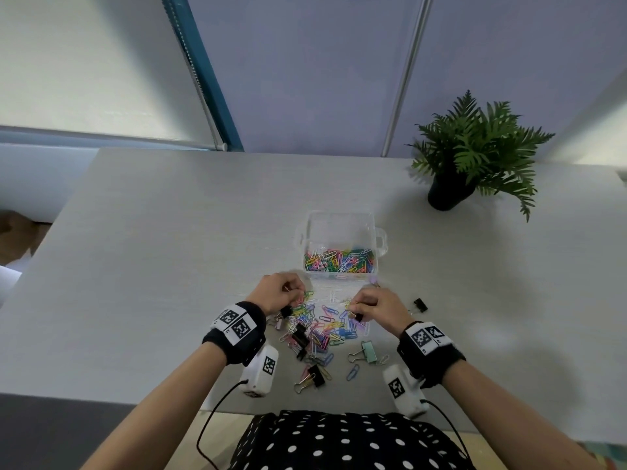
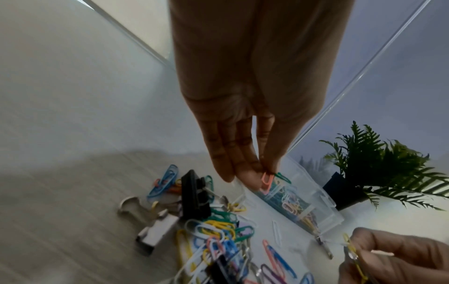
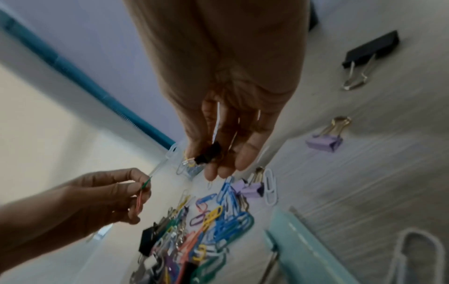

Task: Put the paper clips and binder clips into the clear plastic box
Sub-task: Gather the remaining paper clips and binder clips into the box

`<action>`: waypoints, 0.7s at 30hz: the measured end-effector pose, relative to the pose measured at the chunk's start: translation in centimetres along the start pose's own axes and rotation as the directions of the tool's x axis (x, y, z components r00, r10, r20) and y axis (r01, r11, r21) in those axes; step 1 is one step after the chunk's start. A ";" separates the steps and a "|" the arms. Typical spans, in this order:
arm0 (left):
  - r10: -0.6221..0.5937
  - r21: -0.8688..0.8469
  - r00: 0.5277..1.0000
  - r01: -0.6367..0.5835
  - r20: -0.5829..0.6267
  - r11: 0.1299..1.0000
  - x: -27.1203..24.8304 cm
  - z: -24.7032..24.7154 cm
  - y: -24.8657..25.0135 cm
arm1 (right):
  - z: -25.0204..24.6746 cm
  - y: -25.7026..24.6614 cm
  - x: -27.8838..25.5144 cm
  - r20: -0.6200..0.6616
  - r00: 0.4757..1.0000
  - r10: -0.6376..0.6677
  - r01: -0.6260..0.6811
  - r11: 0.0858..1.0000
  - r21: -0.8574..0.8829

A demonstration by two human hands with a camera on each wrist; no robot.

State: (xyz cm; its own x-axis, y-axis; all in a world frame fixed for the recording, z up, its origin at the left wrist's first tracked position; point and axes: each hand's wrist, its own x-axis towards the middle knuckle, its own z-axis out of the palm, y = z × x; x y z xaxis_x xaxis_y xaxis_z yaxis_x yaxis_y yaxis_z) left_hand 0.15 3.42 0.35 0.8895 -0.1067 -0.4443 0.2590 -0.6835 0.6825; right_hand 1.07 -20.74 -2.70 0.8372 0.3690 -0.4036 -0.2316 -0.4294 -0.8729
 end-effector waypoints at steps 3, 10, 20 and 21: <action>0.053 0.011 0.999 -0.053 -0.012 0.999 0.5 -0.6 0.7 | -0.3 0.0 0.1 -0.019 1.000 0.020 -0.018 0.996 0.089; 0.031 -0.139 0.997 -0.041 -0.075 0.989 2.9 -1.2 3.2 | -0.4 0.0 -0.2 -0.075 0.981 -0.179 0.162 0.968 -0.192; 0.059 0.001 0.989 -0.059 -0.133 0.998 5.9 -1.2 5.8 | -1.5 -3.4 0.5 -0.140 0.987 -0.085 0.100 0.989 0.107; 0.063 0.006 0.989 -0.062 -0.134 0.998 6.1 -1.3 6.0 | -1.8 -4.1 1.0 -0.154 0.984 -0.092 0.112 0.985 0.128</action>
State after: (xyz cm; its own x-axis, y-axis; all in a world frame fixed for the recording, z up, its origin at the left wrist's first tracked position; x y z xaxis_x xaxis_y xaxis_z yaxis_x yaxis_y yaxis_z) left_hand 7.60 -0.41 2.47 0.9464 -0.0515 -0.3190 0.2008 -0.6797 0.7055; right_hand 3.76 -20.06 0.90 0.9213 0.2754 -0.2746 -0.1978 -0.2761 -0.9406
